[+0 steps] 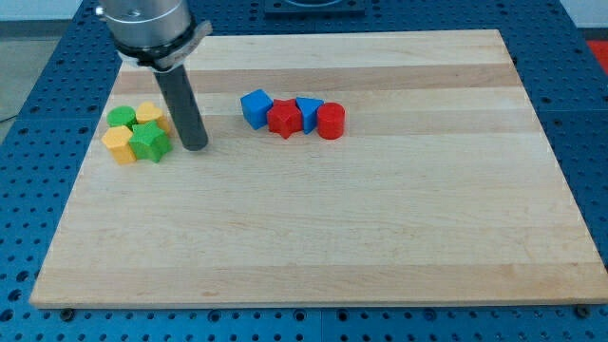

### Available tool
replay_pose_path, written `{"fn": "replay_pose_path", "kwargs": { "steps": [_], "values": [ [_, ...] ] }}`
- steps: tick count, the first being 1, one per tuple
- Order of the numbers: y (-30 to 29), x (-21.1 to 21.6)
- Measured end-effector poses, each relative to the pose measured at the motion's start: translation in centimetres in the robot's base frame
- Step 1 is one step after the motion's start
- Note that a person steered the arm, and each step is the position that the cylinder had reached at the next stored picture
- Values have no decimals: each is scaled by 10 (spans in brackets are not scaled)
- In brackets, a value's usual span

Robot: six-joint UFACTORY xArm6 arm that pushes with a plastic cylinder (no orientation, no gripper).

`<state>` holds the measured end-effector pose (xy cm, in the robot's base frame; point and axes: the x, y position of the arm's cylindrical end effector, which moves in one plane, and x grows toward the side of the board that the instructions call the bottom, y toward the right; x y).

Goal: Put the blue cube to the top side of the green circle

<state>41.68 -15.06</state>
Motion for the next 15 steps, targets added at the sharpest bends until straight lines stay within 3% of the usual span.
{"fn": "replay_pose_path", "kwargs": {
  "steps": [2, 4, 6, 7, 9, 11, 13, 15],
  "values": [
    [70, -8],
    [72, -64],
    [95, -76],
    [86, -97],
    [-23, -99],
    [35, -65],
    [18, -26],
    [-16, -63]
  ]
}}
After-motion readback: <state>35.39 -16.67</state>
